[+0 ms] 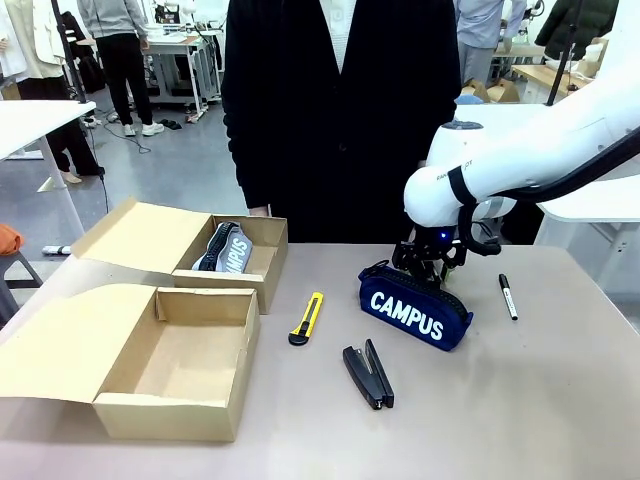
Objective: Place items inside the box.
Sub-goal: Pick up a Pencil pouch or Stapler and place it inside the Mailer Box closest to the robot.
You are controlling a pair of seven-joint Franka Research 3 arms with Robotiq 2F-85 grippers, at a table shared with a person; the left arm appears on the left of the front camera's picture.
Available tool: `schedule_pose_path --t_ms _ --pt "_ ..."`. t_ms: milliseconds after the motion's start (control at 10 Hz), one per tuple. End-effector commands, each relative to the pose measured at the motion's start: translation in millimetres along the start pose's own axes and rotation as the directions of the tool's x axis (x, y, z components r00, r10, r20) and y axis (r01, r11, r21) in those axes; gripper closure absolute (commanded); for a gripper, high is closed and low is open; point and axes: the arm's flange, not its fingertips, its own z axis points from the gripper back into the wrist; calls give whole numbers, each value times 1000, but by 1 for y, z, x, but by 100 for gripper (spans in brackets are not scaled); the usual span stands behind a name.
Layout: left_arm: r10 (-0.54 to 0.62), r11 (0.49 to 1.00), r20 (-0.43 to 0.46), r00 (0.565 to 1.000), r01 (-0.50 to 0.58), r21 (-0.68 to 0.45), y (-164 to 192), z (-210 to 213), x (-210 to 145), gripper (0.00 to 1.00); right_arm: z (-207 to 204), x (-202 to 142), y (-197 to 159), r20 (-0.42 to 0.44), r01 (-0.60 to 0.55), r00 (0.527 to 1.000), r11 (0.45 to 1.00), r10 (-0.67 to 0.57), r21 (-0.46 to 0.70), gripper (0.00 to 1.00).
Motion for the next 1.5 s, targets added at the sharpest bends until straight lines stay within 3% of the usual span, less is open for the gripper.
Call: schedule_pose_path --t_ms 0,100,200,300,800,1100,1300,1400 --pt "-21 1000 9 1000 21 -18 -1 0 0 0 1 -1 3 44 19 999 999 -18 -28 60" --pt "-21 1000 9 1000 21 -18 -1 0 0 0 2 -1 3 48 18 999 999 -16 -28 100" --pt "-21 1000 9 1000 21 -18 -1 0 0 0 2 0 3 53 19 998 999 -18 -27 62" --pt "-21 1000 9 1000 21 -18 -1 0 0 0 2 0 3 53 22 998 999 -20 -27 100" --pt "-21 1000 9 1000 21 -18 -1 0 0 0 24 -9 -19 65 31 997 999 -32 19 100" --pt "-21 1000 9 1000 21 -18 -1 0 0 0 77 -61 -114 110 -6 994 970 -22 242 100" --pt "-21 1000 9 1000 21 -18 -1 0 0 0 104 -123 -194 114 -54 993 907 6 417 100" --pt "-21 1000 9 1000 21 -18 -1 0 0 0 113 -153 -230 117 -35 993 849 -32 527 100"
